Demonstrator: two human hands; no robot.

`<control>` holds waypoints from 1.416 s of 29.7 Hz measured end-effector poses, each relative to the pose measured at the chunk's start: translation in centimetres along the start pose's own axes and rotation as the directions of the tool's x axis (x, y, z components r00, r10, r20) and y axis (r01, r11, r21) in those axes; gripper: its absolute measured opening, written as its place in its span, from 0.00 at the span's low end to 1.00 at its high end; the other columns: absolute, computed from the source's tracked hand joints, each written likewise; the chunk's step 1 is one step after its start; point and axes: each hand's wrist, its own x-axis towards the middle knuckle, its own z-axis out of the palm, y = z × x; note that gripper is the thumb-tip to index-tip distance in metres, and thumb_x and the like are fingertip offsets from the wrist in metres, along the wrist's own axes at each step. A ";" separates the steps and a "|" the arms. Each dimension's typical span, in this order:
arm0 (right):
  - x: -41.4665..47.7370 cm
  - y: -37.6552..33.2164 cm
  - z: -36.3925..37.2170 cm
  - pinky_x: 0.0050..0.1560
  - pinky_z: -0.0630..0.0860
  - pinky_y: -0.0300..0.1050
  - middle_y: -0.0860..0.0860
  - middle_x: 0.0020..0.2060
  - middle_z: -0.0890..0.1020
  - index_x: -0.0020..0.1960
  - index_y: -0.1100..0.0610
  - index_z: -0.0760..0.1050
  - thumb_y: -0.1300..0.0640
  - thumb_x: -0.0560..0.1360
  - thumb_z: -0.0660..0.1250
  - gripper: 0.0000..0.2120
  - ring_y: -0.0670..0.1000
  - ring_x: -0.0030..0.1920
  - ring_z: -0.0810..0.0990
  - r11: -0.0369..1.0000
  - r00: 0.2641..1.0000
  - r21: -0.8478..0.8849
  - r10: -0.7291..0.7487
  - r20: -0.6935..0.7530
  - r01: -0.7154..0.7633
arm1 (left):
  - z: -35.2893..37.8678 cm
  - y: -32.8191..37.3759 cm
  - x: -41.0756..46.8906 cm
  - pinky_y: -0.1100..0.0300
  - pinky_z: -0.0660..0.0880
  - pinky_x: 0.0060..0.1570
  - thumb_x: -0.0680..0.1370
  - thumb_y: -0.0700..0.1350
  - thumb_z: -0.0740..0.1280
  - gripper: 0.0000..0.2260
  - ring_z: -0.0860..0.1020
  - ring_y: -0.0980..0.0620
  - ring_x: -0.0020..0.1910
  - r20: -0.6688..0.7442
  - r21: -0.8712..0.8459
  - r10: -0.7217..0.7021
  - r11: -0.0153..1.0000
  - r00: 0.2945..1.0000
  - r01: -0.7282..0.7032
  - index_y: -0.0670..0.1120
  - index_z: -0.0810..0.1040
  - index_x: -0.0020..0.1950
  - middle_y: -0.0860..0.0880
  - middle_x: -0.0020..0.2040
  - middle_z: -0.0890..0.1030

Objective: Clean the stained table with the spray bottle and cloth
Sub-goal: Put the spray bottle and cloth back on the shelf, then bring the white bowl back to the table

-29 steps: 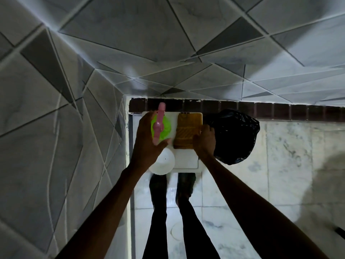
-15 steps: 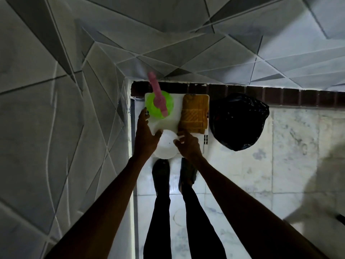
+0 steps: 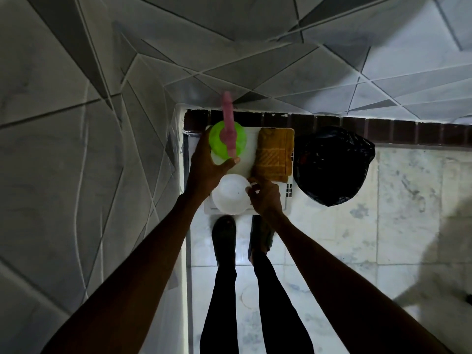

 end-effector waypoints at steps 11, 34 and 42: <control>-2.2 -0.2 -2.2 0.42 0.85 0.57 0.59 0.54 0.84 0.65 0.61 0.78 0.58 0.79 0.70 0.16 0.57 0.47 0.84 0.996 1.000 0.087 -0.012 -0.005 0.012 | -1.0 -1.1 -4.2 0.61 0.70 0.52 0.78 0.46 0.70 0.20 0.77 0.48 0.58 0.168 0.283 -0.388 0.900 0.906 0.332 0.44 0.73 0.69 0.44 0.64 0.79; -62.2 7.9 -25.9 0.32 0.84 0.50 0.52 0.39 0.83 0.47 0.60 0.78 0.62 0.72 0.76 0.08 0.44 0.32 0.83 0.637 0.623 0.770 0.584 -0.520 0.045 | 6.7 36.7 -46.9 0.56 0.82 0.33 0.74 0.45 0.73 0.06 0.83 0.50 0.42 0.759 0.163 0.096 0.930 0.644 -0.330 0.52 0.77 0.47 0.48 0.44 0.82; -84.3 22.0 -22.9 0.32 0.84 0.51 0.53 0.38 0.85 0.45 0.59 0.79 0.62 0.73 0.75 0.05 0.48 0.33 0.84 0.536 0.369 0.822 0.736 -0.567 0.193 | 16.6 37.5 -69.4 0.53 0.83 0.35 0.74 0.37 0.74 0.06 0.82 0.58 0.36 0.910 0.129 0.055 0.904 0.412 -0.407 0.46 0.80 0.45 0.47 0.45 0.80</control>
